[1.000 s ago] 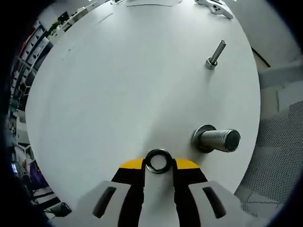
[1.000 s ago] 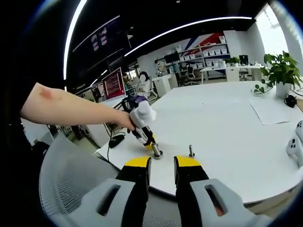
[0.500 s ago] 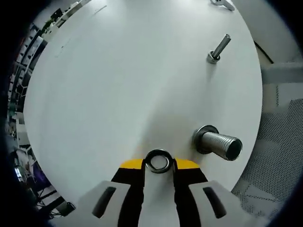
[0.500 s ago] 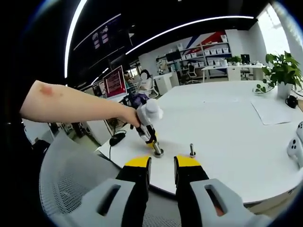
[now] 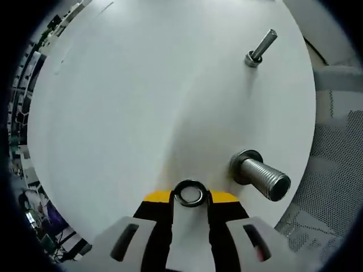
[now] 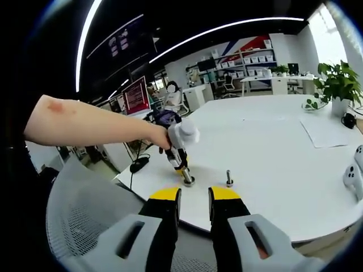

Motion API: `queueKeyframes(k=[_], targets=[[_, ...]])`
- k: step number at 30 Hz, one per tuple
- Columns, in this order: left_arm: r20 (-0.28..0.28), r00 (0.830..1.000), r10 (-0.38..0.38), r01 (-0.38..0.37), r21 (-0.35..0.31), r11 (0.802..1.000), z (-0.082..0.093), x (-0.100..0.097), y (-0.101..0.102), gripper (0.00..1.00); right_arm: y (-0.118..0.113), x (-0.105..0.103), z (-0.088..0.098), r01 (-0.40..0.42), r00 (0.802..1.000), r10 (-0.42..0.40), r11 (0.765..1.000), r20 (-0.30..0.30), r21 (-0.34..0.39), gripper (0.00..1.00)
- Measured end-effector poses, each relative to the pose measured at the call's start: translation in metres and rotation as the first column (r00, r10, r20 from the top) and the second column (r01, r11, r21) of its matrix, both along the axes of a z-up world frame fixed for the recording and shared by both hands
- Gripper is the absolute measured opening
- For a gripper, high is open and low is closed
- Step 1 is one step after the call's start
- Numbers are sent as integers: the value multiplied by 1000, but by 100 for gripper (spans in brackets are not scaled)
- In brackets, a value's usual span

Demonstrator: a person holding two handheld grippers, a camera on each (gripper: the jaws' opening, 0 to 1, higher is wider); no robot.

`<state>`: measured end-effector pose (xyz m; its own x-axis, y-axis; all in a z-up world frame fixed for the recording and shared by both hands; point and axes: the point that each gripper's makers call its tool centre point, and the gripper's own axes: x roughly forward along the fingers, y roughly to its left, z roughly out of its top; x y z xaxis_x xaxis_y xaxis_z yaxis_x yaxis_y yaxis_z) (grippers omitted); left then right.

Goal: Place the washer onto the threaded stud by aligning its center hole with the stud, sliding it down to the base, and recovering from edge contact or off-axis alignment until the washer reaches the visible bottom stop.

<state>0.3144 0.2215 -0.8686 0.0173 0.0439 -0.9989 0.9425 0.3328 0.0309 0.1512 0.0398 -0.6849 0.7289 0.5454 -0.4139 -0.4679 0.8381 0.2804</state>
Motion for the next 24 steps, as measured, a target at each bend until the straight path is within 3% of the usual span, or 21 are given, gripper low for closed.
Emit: queueKeyframes(k=[6,15,20,24], targets=[[18,1000,20,-20,-17,1000,1,0,2,20,-1,1,0,3,1000,-3,1000,1,-1,22],[152,988,11,5,-102,995,6,-2,3,19,-1,1,1,4,1000,-4,1000,7,2,22],[163,987,9,8,-104,995,6,-2,8,19,-1,1,1,6,1000,-6,1000,5,2,22],[139,990,4,11,-105,994,7,-6,10,19,-1,2,1,11,1000,-11,1000,5,1,22]])
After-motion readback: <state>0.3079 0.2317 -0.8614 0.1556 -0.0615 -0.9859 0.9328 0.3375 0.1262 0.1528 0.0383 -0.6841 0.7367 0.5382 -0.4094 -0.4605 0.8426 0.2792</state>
